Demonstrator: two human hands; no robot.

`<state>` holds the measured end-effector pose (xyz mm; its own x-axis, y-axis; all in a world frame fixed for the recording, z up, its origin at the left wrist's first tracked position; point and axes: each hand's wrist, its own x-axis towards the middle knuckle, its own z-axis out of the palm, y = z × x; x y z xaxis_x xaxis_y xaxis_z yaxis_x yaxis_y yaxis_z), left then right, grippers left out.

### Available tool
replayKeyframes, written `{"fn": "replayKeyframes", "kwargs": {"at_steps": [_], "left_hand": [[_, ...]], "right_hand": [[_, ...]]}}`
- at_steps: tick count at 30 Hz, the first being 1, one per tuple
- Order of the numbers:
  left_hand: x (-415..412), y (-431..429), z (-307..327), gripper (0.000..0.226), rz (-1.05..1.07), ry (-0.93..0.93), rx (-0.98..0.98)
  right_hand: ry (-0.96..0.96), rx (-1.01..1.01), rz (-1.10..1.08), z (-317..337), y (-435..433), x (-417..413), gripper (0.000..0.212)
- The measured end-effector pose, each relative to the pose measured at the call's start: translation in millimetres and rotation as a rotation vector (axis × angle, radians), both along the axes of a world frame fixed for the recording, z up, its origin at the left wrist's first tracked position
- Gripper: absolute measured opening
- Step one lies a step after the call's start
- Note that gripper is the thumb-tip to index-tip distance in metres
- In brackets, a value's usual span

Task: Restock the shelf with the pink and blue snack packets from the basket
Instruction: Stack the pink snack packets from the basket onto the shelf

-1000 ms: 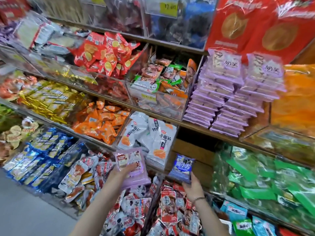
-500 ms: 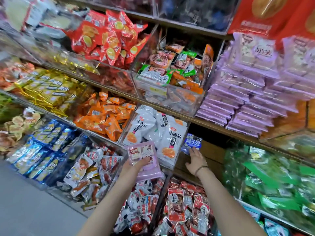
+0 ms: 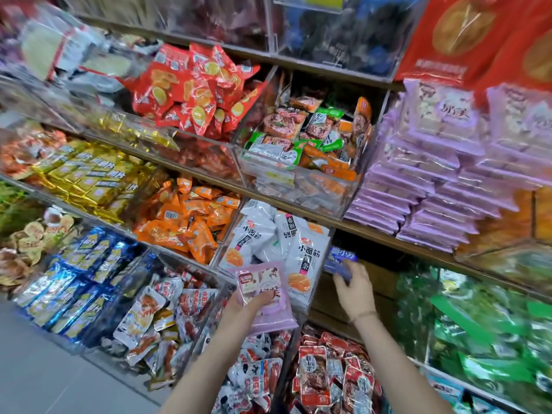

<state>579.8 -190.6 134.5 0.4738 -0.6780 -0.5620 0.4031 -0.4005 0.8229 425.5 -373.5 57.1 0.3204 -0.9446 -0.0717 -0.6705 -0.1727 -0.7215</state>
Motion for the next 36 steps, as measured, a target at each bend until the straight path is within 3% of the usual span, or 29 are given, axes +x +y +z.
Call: {"fn": "replayKeyframes", "kwargs": {"at_steps": [2, 3, 5, 9, 14, 20, 22, 25, 28, 31, 34, 36], "left_hand": [[-9.5, -3.5, 7.9, 0.043, -0.028, 0.006, -0.018], [-15.3, -6.6, 11.4, 0.053, -0.043, 0.004, -0.015], [-27.0, -13.2, 18.4, 0.051, -0.064, -0.002, -0.019], [-44.5, -30.7, 34.0, 0.051, -0.031, 0.015, -0.072], [-55.4, -62.3, 59.4, 0.058, 0.015, 0.147, -0.228], [-71.7, -97.8, 97.2, 0.037, -0.075, 0.047, -0.259], [-74.2, -104.5, 115.6, 0.031, -0.115, -0.072, -0.249], [-70.4, -114.3, 147.7, 0.031, -0.178, -0.435, -0.288], [-65.9, -132.7, 193.4, 0.04, -0.261, -0.56, -0.438], [-65.8, -166.4, 234.7, 0.027, -0.266, -0.682, -0.56], [-67.5, -206.9, 258.7, 0.025, -0.297, -0.777, -0.477], [-65.8, -228.9, 265.5, 0.029, -0.348, -0.737, -0.402]], "right_hand": [[-0.244, 0.041, -0.017, 31.7, 36.1, 0.1, 0.017], [-0.336, 0.119, 0.05, 47.5, 52.9, 1.1, 0.014], [-0.478, 0.289, 0.21, 74.2, 78.6, 1.7, 0.022], [-0.554, 0.302, 0.147, 109.7, 85.3, -6.2, 0.03], [-0.546, 0.212, 0.081, 137.1, 70.1, -27.9, 0.021], [-0.65, 0.063, -0.007, 185.6, 42.7, -53.2, 0.018], [-0.676, 0.003, -0.015, 205.5, 33.8, -62.8, 0.02], [-0.684, -0.1, -0.022, 243.6, 16.6, -78.8, 0.019], [-0.689, -0.243, -0.049, 288.2, -10.7, -94.9, 0.02], [-0.627, -0.327, -0.114, 326.5, -48.4, -106.7, 0.017], [-0.466, -0.362, -0.218, 347.5, -88.1, -107.4, 0.026], [-0.363, -0.344, -0.282, 350.8, -107.2, -101.8, 0.034]]}}
